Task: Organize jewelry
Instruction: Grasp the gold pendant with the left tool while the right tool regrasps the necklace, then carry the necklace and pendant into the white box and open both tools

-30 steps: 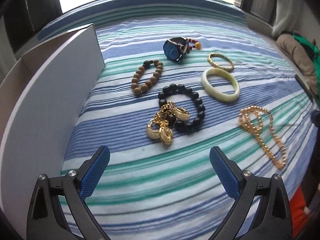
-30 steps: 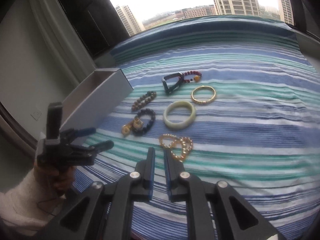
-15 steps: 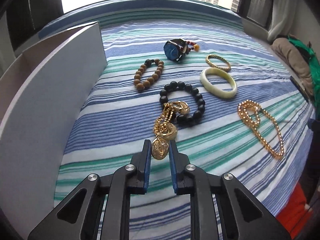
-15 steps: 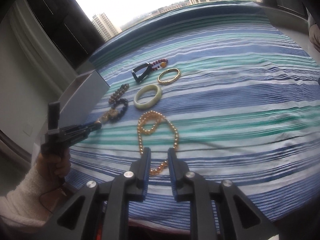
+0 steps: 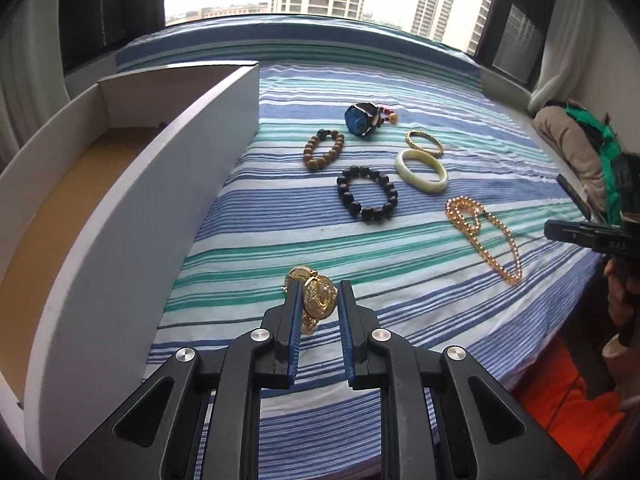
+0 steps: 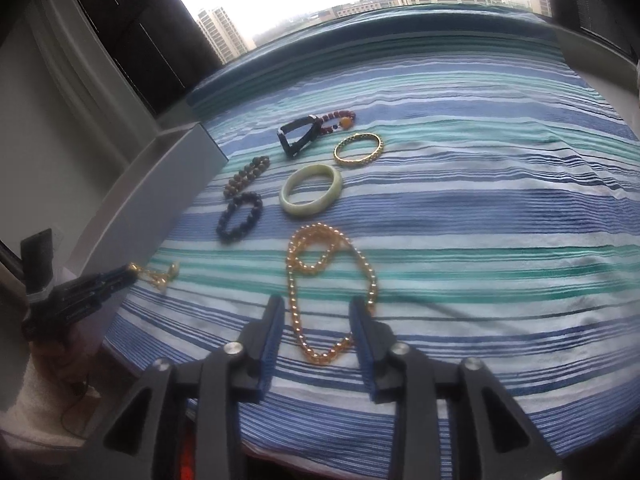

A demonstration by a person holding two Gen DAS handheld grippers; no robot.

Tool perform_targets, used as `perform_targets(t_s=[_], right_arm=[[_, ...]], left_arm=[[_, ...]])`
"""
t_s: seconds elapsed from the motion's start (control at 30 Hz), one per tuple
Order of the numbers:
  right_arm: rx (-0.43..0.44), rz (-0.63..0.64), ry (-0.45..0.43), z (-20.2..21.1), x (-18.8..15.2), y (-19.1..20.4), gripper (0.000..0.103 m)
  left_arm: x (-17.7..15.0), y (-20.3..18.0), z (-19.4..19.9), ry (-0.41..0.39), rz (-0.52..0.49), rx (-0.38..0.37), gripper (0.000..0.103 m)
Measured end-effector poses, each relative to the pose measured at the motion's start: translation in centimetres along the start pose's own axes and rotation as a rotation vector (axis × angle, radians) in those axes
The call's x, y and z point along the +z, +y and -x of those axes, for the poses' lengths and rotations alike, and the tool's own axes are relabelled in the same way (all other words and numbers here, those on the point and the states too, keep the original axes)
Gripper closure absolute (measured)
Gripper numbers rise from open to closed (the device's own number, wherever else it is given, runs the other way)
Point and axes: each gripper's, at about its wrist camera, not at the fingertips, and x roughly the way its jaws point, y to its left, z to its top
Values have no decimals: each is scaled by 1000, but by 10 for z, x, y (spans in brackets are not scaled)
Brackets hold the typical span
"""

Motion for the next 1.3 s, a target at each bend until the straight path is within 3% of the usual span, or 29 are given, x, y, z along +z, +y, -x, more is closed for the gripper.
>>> perform_targets(t_s=[0.1, 0.23, 0.37, 0.5, 0.7, 0.77, 0.8, 0.87, 0.93, 1.03, 1.3], right_arm=[[-65, 128, 67, -20, 3, 8, 58], [-160, 250, 86, -43, 9, 20, 58], [-106, 239, 60, -52, 32, 25, 56], [39, 245, 91, -68, 46, 46, 51], [-42, 312, 122, -109, 46, 63, 52], [-88, 333, 100, -108, 47, 65, 65], [-105, 334, 102, -107, 48, 64, 91], [-52, 276, 112, -98, 51, 56, 95], [-31, 249, 79, -79, 53, 53, 95], [70, 194, 18, -36, 65, 53, 95], [252, 227, -161, 65, 121, 95, 95]], left_arm=[[-5, 2, 0, 0, 17, 9, 87], [-12, 5, -4, 10, 53, 7, 87], [-17, 10, -5, 15, 89, 9, 87], [-18, 15, -2, 11, 122, 7, 87], [-22, 16, -5, 31, 143, 11, 87], [-21, 15, -1, 26, 147, 9, 87], [-20, 15, 2, 20, 150, 8, 87], [-15, 14, 12, 6, 158, 4, 87], [-7, 14, 26, -12, 170, -7, 94], [9, 16, 52, -41, 201, -33, 95], [47, 33, 119, -132, 276, -85, 95]])
